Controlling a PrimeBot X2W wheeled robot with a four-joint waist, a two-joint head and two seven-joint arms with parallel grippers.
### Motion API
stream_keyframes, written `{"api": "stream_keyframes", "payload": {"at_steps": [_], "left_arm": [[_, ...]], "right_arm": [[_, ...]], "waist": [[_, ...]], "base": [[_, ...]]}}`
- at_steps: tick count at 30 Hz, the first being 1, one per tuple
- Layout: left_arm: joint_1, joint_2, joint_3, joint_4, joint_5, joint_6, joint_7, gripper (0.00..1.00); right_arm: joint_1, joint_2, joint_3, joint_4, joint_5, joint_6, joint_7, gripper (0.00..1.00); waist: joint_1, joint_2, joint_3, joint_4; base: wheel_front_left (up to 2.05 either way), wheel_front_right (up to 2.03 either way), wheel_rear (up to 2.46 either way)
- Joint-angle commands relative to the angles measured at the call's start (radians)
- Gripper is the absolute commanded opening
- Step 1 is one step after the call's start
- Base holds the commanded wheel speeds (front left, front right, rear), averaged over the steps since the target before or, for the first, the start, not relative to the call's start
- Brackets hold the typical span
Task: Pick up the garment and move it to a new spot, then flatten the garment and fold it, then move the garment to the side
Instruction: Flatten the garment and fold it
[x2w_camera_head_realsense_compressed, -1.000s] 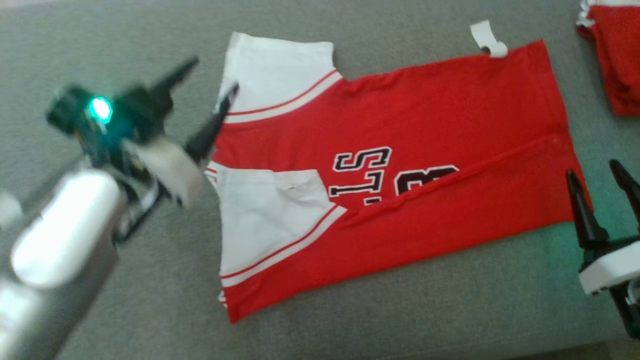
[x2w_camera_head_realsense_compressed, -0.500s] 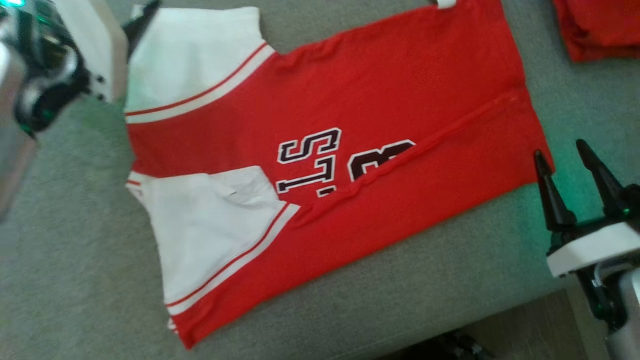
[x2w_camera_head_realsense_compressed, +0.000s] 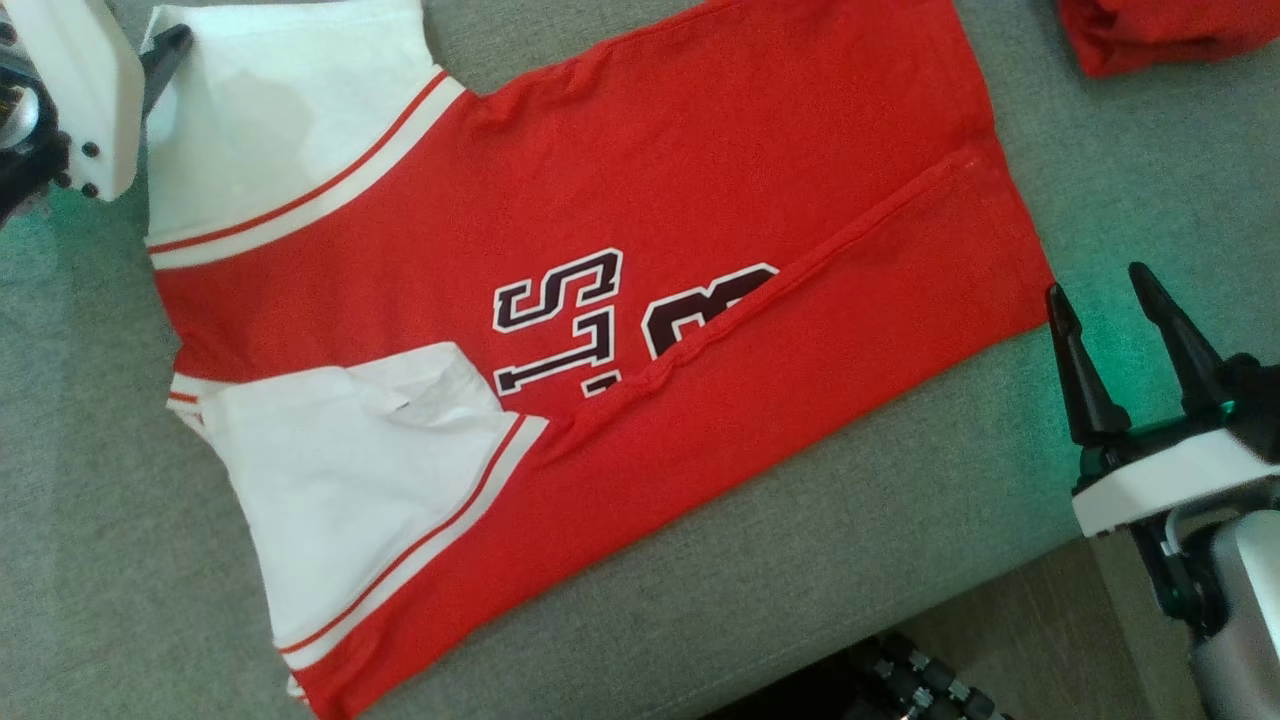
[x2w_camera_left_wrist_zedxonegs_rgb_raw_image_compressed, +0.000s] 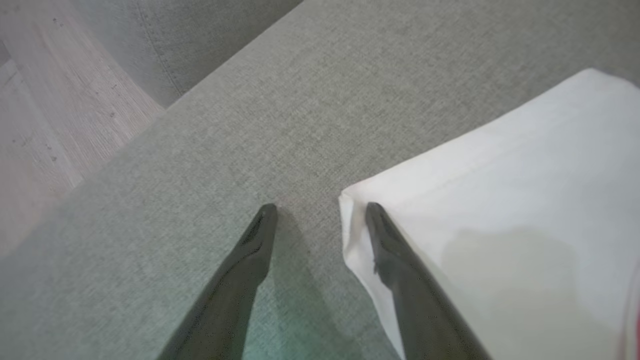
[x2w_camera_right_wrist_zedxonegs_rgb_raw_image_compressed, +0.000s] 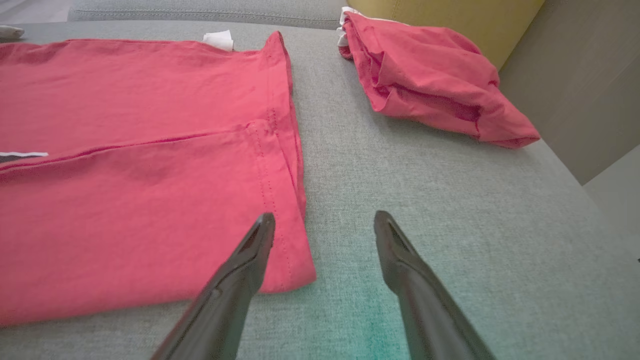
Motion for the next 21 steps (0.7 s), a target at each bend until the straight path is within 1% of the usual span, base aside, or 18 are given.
{"api": "stream_keyframes", "payload": {"at_steps": [1,2,3,5,8,13,16,18,19,21], "left_arm": [[-0.029,0.051,0.028,-0.007,-0.005,0.002,0.004,0.47],[-0.026,0.052,0.021,-0.008,-0.015,0.002,0.008,0.27],[-0.024,0.054,0.014,-0.012,-0.027,0.002,0.011,0.00],[-0.024,0.061,0.001,-0.025,-0.042,0.002,0.006,0.00],[-0.034,0.067,-0.015,-0.045,-0.037,0.002,-0.053,0.00],[-0.041,0.062,-0.061,-0.055,-0.050,0.002,-0.130,0.00],[-0.056,0.060,-0.094,-0.063,-0.051,0.002,-0.165,0.00],[-0.072,0.054,-0.115,-0.069,-0.051,0.002,-0.189,0.00],[-0.092,0.046,-0.137,-0.077,-0.049,0.002,-0.212,0.00],[-0.112,0.034,-0.160,-0.085,-0.051,0.002,-0.229,0.00]], "right_arm": [[-0.004,-0.023,0.009,-0.019,0.003,-0.001,-0.011,1.00],[-0.006,-0.024,0.008,-0.016,0.004,-0.001,-0.012,1.00],[-0.007,-0.026,0.007,-0.014,0.004,-0.001,-0.013,1.00],[-0.011,-0.030,0.003,-0.012,0.003,-0.001,-0.014,1.00],[-0.020,-0.039,-0.002,-0.015,0.005,-0.001,-0.006,1.00],[-0.084,-0.071,0.017,-0.051,0.060,-0.001,0.071,1.00],[-0.177,-0.100,0.038,-0.055,0.105,-0.001,0.157,1.00],[-0.258,-0.126,0.069,-0.036,0.128,-0.001,0.229,1.00],[-0.345,-0.138,0.110,0.004,0.153,-0.001,0.302,1.00],[-0.427,-0.141,0.156,0.053,0.202,-0.001,0.373,1.00]], "waist": [[0.0000,0.0000,0.000,0.000],[0.0000,0.0000,-0.001,-0.001],[0.0000,0.0000,-0.002,-0.001],[0.0000,0.0000,-0.003,0.001],[0.0000,0.0000,-0.008,0.009],[0.0000,0.0000,-0.023,0.031],[0.0000,0.0000,-0.031,0.047],[0.0000,0.0000,-0.033,0.061],[0.0000,0.0000,-0.032,0.077],[0.0000,0.0000,-0.030,0.096]], "base": [[0.00,0.00,0.00],[0.00,0.00,0.00],[0.00,0.00,0.00],[0.00,0.00,0.00],[0.00,0.00,0.00],[0.00,0.00,0.00],[0.00,0.00,0.00],[0.00,0.00,0.00],[0.00,0.00,0.00],[0.00,0.00,0.00]]}}
